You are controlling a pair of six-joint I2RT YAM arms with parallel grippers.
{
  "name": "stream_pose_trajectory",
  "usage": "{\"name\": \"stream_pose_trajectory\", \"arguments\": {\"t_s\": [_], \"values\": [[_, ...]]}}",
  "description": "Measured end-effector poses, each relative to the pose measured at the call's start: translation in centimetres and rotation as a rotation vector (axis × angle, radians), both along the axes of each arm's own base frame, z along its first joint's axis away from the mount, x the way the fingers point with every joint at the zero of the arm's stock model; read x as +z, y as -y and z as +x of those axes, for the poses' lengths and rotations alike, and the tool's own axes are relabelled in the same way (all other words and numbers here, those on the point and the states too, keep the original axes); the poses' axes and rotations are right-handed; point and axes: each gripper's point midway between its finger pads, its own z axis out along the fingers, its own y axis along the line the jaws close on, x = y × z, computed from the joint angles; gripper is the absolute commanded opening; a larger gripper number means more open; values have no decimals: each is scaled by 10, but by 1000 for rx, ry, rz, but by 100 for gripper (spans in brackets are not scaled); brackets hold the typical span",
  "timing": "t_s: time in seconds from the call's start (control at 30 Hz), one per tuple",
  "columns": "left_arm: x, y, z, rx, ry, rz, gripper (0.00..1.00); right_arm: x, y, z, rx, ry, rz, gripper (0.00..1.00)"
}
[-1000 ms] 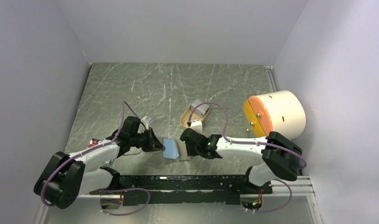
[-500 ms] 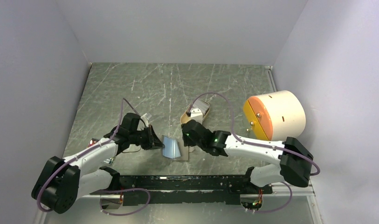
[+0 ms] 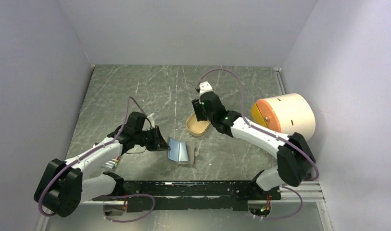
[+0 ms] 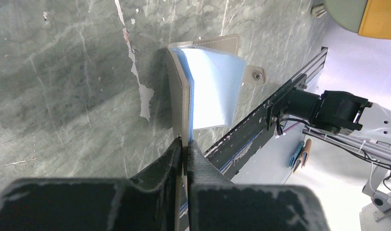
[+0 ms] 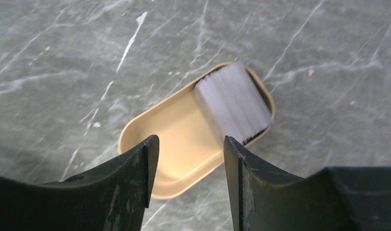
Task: Put the credit cards into the card holder
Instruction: Pick up the credit card from the storage box.
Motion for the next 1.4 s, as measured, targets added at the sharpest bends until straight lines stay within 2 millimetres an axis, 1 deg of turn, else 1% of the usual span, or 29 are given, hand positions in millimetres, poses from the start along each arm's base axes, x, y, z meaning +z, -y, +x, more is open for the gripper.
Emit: {"name": "stream_pose_trajectory", "arguments": {"t_s": [0.1,0.2,0.23,0.37,0.43,0.57,0.7,0.8,0.97,1.27,1.4], "values": [[-2,0,-1,-5,-11,1,9,-3,0,20,22,26,-75,58],[-6,-1,-5,-15,-30,12,9,-17,-1,34,55,29,-170,60],[-6,-1,-6,-15,-33,13,9,-24,-2,39,71,29,-212,61],[-7,-3,-8,-18,-42,20,9,-52,1,46,117,19,-333,65],[-8,-3,-8,-18,-44,21,9,-63,4,49,126,12,-375,67],[-8,-3,-9,-21,-47,22,9,-77,13,54,128,2,-444,72],[-7,-3,-9,-22,-42,20,9,-88,19,57,120,-1,-500,74],[-5,-3,-9,-22,-34,16,9,-92,24,59,107,-2,-532,74],[-3,-3,-9,-22,-27,13,9,-91,31,62,82,9,-568,73],[-3,-3,-9,-22,-27,13,9,-95,30,64,72,19,-582,65],[-3,-3,-9,-23,-26,13,9,-94,32,66,59,25,-589,64]]}}
